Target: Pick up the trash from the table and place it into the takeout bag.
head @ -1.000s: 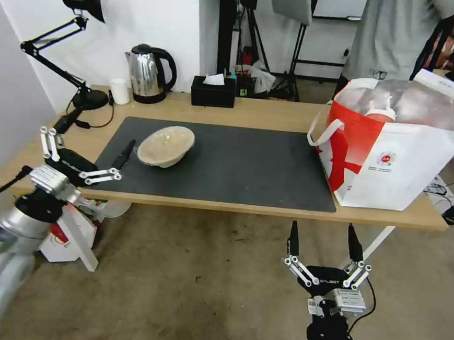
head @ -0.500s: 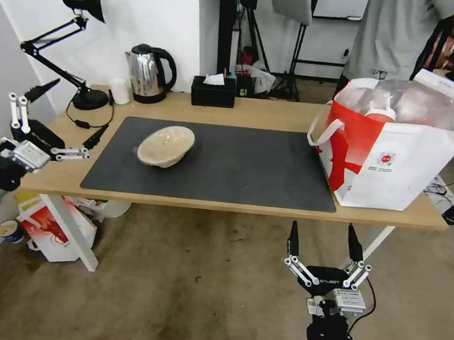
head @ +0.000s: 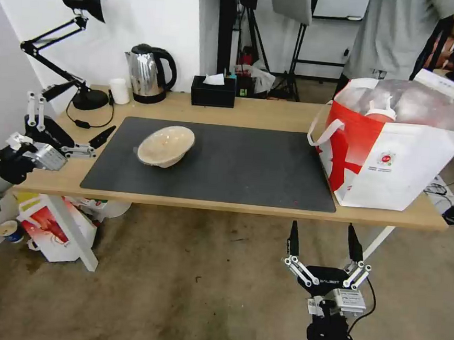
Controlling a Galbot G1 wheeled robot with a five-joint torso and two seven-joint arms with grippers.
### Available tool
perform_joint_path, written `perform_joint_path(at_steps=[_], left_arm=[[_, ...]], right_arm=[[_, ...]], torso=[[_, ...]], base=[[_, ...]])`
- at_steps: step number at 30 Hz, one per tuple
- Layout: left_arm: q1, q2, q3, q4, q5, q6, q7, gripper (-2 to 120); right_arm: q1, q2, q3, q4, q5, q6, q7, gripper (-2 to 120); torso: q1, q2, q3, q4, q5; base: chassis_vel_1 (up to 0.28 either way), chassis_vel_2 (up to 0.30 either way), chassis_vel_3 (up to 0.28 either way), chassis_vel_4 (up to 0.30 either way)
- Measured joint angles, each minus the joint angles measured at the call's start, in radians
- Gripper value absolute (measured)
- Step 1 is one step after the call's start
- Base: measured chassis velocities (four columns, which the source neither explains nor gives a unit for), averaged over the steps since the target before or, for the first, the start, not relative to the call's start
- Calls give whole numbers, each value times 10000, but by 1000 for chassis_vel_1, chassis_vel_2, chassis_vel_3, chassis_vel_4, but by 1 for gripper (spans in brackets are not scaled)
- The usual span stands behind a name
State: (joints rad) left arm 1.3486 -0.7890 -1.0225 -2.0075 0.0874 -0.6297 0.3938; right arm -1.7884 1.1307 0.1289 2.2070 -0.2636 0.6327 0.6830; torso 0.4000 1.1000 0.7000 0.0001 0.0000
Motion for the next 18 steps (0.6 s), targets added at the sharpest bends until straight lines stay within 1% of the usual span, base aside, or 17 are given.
perform_joint_path(at_steps=[16,18], left_arm=[[-48,-346,175,-130,23,3,117,100],[97,-397,296,-218,-590,258,80,100]], right_arm=[[0,0,0,0,0,0,0,100],[0,0,0,0,0,0,0,100]], torso=[[0,0,0,-1,0],[0,0,1,-1,0]], base=[[0,0,0,0],[0,0,0,0]])
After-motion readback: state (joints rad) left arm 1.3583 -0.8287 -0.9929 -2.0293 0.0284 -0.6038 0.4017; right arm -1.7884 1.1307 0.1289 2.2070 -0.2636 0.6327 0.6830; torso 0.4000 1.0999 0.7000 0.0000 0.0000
